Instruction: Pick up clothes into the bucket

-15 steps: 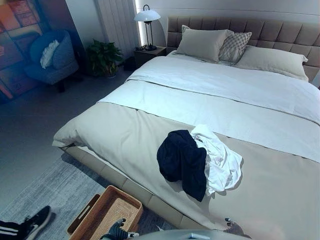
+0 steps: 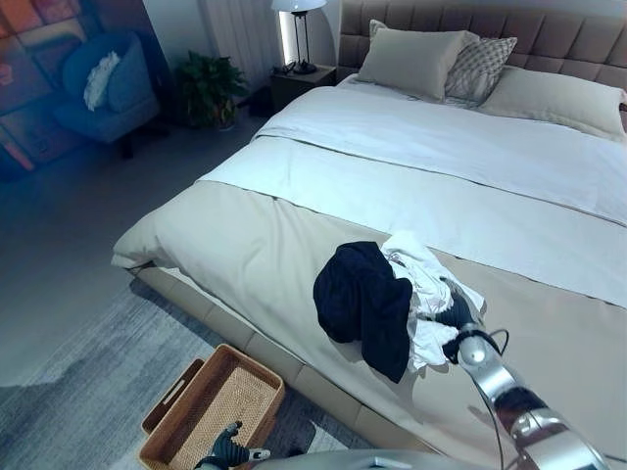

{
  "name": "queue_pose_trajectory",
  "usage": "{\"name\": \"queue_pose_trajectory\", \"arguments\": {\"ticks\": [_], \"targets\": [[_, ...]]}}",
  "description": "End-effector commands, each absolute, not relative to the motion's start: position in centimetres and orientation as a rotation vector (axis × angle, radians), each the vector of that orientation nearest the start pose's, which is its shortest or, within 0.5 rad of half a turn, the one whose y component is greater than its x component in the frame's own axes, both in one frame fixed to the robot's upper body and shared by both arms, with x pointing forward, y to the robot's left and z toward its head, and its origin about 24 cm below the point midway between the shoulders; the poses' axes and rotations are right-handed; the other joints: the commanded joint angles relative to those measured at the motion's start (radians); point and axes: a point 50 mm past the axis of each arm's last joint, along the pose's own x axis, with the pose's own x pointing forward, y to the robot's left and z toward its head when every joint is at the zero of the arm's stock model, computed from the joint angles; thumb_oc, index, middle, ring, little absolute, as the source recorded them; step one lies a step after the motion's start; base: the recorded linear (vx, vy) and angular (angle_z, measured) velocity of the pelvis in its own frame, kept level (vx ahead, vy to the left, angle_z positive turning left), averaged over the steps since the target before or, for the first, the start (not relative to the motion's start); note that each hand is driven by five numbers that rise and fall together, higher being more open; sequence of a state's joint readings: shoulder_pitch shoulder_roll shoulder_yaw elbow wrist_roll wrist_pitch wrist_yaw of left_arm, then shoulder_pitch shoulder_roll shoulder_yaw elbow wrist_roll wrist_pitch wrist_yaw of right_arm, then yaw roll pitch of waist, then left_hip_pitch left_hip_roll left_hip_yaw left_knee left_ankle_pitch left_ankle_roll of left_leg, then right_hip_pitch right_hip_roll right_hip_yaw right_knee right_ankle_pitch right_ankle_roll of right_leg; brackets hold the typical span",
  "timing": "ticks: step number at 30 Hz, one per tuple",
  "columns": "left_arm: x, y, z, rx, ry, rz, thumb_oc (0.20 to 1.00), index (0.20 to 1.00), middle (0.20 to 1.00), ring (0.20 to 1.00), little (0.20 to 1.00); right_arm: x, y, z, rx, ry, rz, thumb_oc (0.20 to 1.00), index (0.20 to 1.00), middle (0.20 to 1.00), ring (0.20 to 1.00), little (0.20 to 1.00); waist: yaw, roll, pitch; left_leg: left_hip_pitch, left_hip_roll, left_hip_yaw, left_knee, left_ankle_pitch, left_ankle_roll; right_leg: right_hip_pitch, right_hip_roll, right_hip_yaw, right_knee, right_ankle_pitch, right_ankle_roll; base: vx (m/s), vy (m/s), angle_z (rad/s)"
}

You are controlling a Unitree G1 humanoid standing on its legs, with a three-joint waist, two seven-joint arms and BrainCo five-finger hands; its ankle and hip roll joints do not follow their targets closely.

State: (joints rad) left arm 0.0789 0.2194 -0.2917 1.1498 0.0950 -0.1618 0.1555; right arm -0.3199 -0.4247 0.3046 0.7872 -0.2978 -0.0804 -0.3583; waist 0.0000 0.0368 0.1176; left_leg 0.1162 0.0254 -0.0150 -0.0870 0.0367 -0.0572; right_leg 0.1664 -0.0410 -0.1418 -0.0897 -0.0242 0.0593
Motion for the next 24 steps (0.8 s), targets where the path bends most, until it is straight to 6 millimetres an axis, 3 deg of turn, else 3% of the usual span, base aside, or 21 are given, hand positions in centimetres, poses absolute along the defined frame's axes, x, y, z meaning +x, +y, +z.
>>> {"name": "queue_pose_trajectory", "arguments": {"ticks": [1,6,7,10,16,22,23,24], "targets": [[11.5,19.4,-15.5,0.502,0.957,-0.115,1.0,1.0,1.0,1.0,1.0,32.5,-21.6,2.8,-1.026,0.018,-0.089,1.0,1.0,1.0,1.0,1.0,0.031,-0.067,0.05,-0.046,-0.061,-0.031,0.096,-0.089,0.03,-0.069,-0.087,-0.054,0.118,-0.016,0.066,-0.02,0.007,0.16],[12.4,19.7,-15.2,0.517,0.929,-0.111,1.0,1.0,1.0,1.0,1.0,34.8,-20.2,5.4,-1.185,-0.075,-0.032,1.0,1.0,1.0,1.0,1.0,0.057,-0.078,0.08,-0.093,-0.071,-0.055,0.131,-0.09,0.033,-0.104,-0.095,-0.066,0.15,-0.022,0.066,-0.06,0.015,0.16],[13.3,19.8,-14.8,0.528,0.895,-0.11,1.0,1.0,1.0,1.0,1.0,35.7,-20.2,6.3,-1.307,-0.096,-0.008,1.0,1.0,1.0,1.0,1.0,0.079,-0.084,0.106,-0.128,-0.08,-0.071,0.158,-0.089,0.033,-0.126,-0.102,-0.078,0.168,-0.024,0.064,-0.13,-0.002,0.17],[14.6,19.5,-14.4,0.537,0.862,-0.114,1.0,1.0,1.0,1.0,1.0,37.2,-19.9,7.3,-1.387,-0.075,-0.007,1.0,1.0,1.0,1.0,1.0,0.106,-0.091,0.146,-0.189,-0.092,-0.102,0.196,-0.084,0.034,-0.174,-0.108,-0.094,0.198,-0.022,0.059,-0.11,0.001,0.31],[16.4,19.7,-13.7,0.543,0.823,-0.092,1.0,1.0,1.0,1.0,1.0,38.1,-20.8,7.1,-1.438,0.046,-0.029,1.0,1.0,1.0,1.0,1.0,0.144,-0.1,0.192,-0.259,-0.095,-0.151,0.192,-0.049,0.028,-0.231,-0.111,-0.135,0.213,-0.017,0.054,-0.08,-0.017,0.26],[21.8,18.3,-10.9,0.567,0.635,-0.112,1.0,1.0,1.0,1.0,1.0,38.4,-23.0,7.6,-1.538,0.172,-0.083,1.0,1.0,1.0,1.0,1.0,0.193,-0.065,0.312,-0.378,-0.1,-0.214,0.225,-0.015,0.024,-0.351,-0.152,-0.197,0.336,-0.041,0.042,-0.1,-0.018,0.45],[21.9,18.2,-10.9,0.567,0.634,-0.112,1.0,1.0,1.0,1.0,1.0,38.4,-23.0,7.6,-1.538,0.172,-0.084,1.0,1.0,1.0,1.0,1.0,0.192,-0.065,0.312,-0.38,-0.1,-0.214,0.226,-0.015,0.024,-0.353,-0.153,-0.198,0.338,-0.042,0.042,-0.09,-0.006,0.21],[23.4,17.6,-9.8,0.574,0.579,-0.124,1.0,1.0,1.0,1.0,1.0,38.6,-23.7,8.3,-1.54,0.185,-0.122,1.0,1.0,1.0,1.0,1.0,0.196,-0.049,0.352,-0.426,-0.114,-0.226,0.267,-0.016,0.024,-0.385,-0.168,-0.209,0.381,-0.056,0.036,-0.06,0.0,0.09]]}}
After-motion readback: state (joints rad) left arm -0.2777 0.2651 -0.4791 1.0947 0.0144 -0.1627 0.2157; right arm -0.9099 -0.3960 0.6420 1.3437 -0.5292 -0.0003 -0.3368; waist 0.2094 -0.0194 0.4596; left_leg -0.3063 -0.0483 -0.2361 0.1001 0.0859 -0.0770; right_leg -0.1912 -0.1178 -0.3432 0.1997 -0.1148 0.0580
